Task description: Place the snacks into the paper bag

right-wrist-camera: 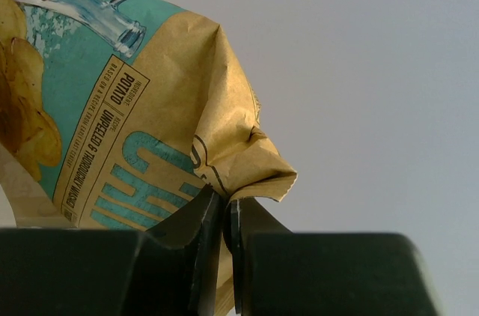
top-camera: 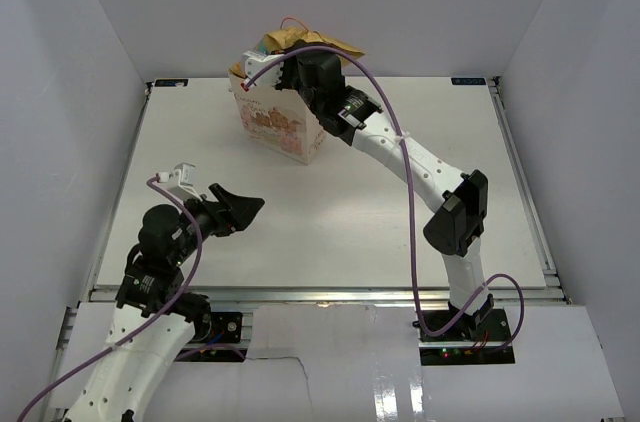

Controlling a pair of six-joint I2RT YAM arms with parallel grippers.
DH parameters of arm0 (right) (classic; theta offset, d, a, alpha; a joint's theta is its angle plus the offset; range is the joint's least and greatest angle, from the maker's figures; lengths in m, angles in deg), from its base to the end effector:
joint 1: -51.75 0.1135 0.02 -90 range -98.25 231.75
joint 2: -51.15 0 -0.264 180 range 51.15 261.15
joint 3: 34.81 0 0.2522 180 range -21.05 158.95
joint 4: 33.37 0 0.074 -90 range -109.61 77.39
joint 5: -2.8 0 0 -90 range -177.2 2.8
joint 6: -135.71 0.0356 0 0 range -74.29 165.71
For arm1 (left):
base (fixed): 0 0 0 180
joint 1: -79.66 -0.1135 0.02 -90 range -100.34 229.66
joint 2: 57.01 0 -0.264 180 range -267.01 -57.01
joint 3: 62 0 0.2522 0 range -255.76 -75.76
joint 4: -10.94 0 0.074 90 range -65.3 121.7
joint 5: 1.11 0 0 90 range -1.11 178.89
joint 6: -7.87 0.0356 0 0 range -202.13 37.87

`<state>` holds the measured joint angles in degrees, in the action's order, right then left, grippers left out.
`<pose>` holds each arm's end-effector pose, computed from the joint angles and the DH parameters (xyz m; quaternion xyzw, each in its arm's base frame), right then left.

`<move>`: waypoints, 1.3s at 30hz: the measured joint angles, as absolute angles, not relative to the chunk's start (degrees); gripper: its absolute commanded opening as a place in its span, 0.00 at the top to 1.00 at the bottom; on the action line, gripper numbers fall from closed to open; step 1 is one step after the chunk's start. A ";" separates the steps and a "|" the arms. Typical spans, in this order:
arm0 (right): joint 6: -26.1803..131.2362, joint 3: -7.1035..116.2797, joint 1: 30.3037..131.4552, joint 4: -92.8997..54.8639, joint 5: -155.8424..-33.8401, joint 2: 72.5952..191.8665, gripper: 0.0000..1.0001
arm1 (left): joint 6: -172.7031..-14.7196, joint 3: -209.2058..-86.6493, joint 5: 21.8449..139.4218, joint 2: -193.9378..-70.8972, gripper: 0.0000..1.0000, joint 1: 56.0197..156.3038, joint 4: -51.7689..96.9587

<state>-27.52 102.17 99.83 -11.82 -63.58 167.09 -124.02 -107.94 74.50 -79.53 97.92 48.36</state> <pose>0.3296 0.3458 0.4405 -0.5354 0.4663 -0.2919 0.6409 0.1044 -0.0437 0.2886 -0.0846 0.7810 -0.3915 0.4791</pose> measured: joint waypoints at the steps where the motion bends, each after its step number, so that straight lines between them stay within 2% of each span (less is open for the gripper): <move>1: -28.09 102.17 99.83 -12.06 -63.37 167.13 0.89 | -123.43 -109.25 75.20 -79.99 0.06 97.92 48.45; 7: -30.95 101.63 99.85 -12.96 -63.34 167.13 0.86 | -120.65 -115.77 77.34 -84.47 0.06 97.92 48.23; 17: -34.23 97.98 100.55 -13.55 -66.12 167.13 0.80 | -119.78 -116.01 77.96 -84.37 0.06 97.95 48.25; 23: -32.85 97.98 100.68 -12.50 -68.65 167.16 0.61 | -119.63 -115.99 77.98 -83.51 0.06 97.95 48.29; 24: -32.39 97.98 100.68 -12.32 -69.18 167.16 0.54 | -119.63 -115.99 77.98 -83.43 0.06 97.95 48.29; 26: -30.75 97.98 100.68 -11.80 -70.25 167.16 0.46 | -119.65 -115.99 77.98 -83.29 0.06 97.95 48.29; 27: -29.94 98.00 100.68 -11.56 -70.77 167.16 0.38 | -119.65 -115.96 77.98 -83.19 0.06 97.95 48.29; 32: -24.66 100.36 100.68 -8.48 -73.29 167.42 0.18 | -119.65 -115.96 77.96 -83.21 0.06 97.95 48.32; 39: -16.35 105.39 100.26 -6.77 -75.61 165.25 0.12 | -119.63 -115.99 77.67 -84.74 0.06 97.95 48.29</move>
